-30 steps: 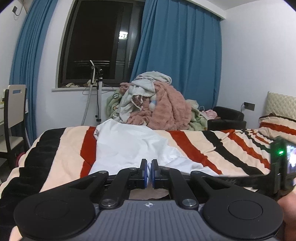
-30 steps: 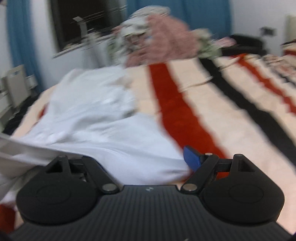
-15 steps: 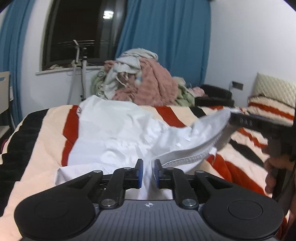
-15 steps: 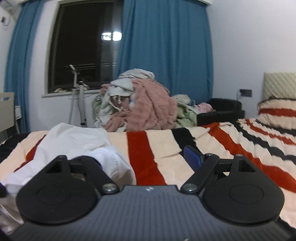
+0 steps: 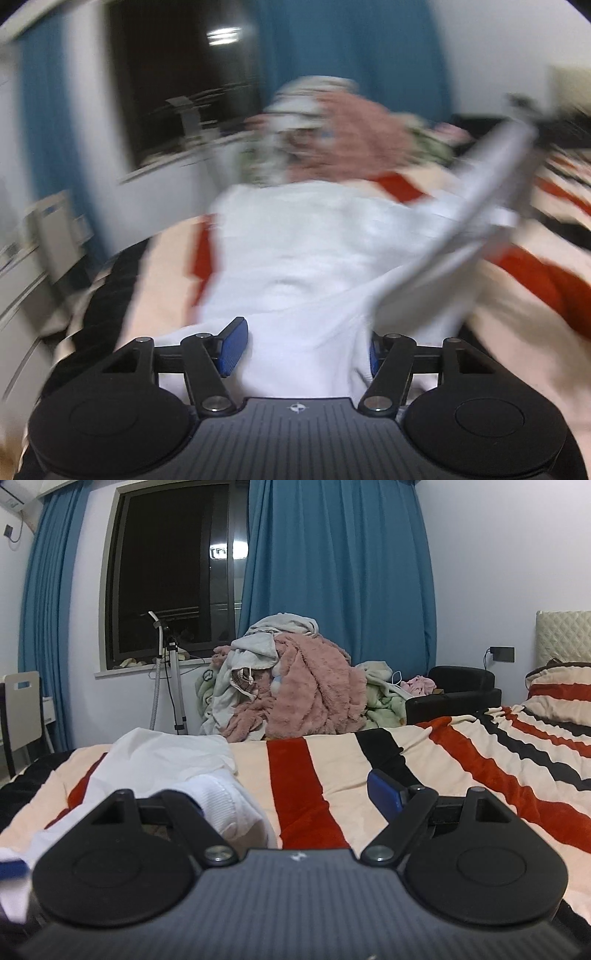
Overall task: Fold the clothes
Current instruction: 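Lift the T-shirt high with both grippers, holding it up by the hem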
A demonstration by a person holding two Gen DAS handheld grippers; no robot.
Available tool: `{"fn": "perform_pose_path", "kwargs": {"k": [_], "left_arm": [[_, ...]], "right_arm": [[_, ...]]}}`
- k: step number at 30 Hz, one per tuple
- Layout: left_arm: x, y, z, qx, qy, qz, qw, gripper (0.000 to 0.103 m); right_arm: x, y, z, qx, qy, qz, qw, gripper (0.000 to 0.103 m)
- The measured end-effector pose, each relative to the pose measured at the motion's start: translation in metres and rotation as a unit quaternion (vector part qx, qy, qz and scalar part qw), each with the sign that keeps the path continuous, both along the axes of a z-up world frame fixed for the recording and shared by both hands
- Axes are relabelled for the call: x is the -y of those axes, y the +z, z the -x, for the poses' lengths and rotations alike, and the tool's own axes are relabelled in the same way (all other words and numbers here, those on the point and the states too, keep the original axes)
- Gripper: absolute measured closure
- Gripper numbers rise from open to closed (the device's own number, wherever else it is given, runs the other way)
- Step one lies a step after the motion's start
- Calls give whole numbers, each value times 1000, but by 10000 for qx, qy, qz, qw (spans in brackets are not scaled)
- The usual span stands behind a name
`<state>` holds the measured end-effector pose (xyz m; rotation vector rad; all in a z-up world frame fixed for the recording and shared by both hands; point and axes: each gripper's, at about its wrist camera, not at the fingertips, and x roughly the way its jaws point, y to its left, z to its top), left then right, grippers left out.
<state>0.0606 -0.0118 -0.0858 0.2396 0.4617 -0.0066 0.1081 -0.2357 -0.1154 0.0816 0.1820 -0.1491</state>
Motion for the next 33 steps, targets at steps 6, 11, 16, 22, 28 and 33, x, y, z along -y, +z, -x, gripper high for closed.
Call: {"fn": "perform_pose_path", "kwargs": {"k": [6, 11, 16, 22, 28, 33], "left_arm": [[-42, 32, 16, 842, 1057, 758, 9879, 32], [-54, 47, 26, 1109, 1362, 932, 9800, 29], [-49, 51, 32, 977, 1250, 915, 9831, 26], [-40, 61, 63, 1265, 1089, 699, 9835, 20], [-48, 137, 84, 1991, 1218, 1128, 9658, 19], [-61, 259, 104, 2906, 1170, 1467, 9383, 19]], "right_arm": [[2, -9, -9, -261, 201, 91, 9994, 21], [-13, -41, -22, -1287, 620, 412, 9889, 21], [-6, -46, -12, -1503, 490, 154, 9873, 21], [9, -19, 24, -578, -337, 130, 9977, 17], [13, 60, 37, 115, -270, 128, 9995, 17], [12, 194, 57, 1108, 134, 229, 9935, 17]]}}
